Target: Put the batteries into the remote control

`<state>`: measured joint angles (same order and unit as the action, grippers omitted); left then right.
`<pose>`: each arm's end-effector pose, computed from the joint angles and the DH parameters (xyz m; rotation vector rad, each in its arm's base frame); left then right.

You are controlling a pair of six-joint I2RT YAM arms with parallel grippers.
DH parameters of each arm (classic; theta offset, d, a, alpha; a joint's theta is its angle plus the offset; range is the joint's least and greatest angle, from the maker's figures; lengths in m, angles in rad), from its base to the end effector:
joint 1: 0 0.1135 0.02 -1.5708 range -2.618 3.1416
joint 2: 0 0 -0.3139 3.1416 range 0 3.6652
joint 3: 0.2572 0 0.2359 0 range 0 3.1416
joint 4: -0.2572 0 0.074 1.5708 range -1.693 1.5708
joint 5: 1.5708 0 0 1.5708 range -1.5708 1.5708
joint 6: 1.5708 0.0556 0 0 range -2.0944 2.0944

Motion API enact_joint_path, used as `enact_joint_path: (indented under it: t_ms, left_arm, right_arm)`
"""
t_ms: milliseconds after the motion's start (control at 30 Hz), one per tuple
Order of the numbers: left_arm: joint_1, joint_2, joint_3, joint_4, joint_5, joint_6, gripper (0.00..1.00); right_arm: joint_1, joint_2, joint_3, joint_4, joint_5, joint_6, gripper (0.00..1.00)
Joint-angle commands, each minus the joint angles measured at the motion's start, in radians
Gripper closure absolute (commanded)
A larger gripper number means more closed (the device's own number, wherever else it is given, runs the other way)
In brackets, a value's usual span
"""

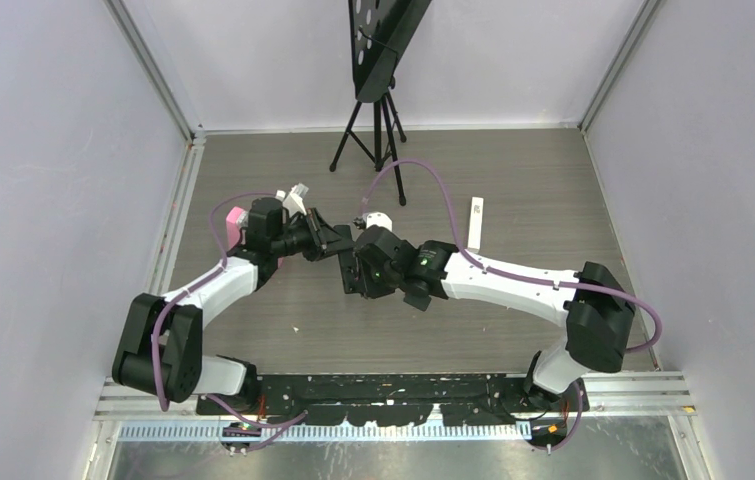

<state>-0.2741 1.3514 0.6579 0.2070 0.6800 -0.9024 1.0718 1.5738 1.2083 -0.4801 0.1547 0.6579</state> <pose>0.2496 -0.1065 0.2654 -0.2343 2.2404 -1.3847 0.1707 0.2953 0.3054 -0.4406 2.4557 0.5946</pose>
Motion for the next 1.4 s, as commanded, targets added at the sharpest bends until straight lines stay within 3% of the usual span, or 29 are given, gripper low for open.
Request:
enact_joint_path:
  t_ms: [0, 1033, 1367]
  left_arm:
    - [-0.004, -0.003, -0.006, 0.066, 0.026, -0.016, 1.0]
    - [-0.004, 0.017, -0.018, 0.176, 0.112, -0.081, 1.0]
    - [-0.004, 0.02, -0.004, 0.166, 0.094, -0.104, 1.0]
  right_arm:
    - [0.003, 0.008, 0.044, 0.008, 0.005, 0.016, 0.94]
    - [-0.034, 0.058, 0.075, 0.01, -0.053, 0.071, 0.87]
    - [-0.037, 0.074, 0.1, -0.049, -0.05, 0.085, 0.69]
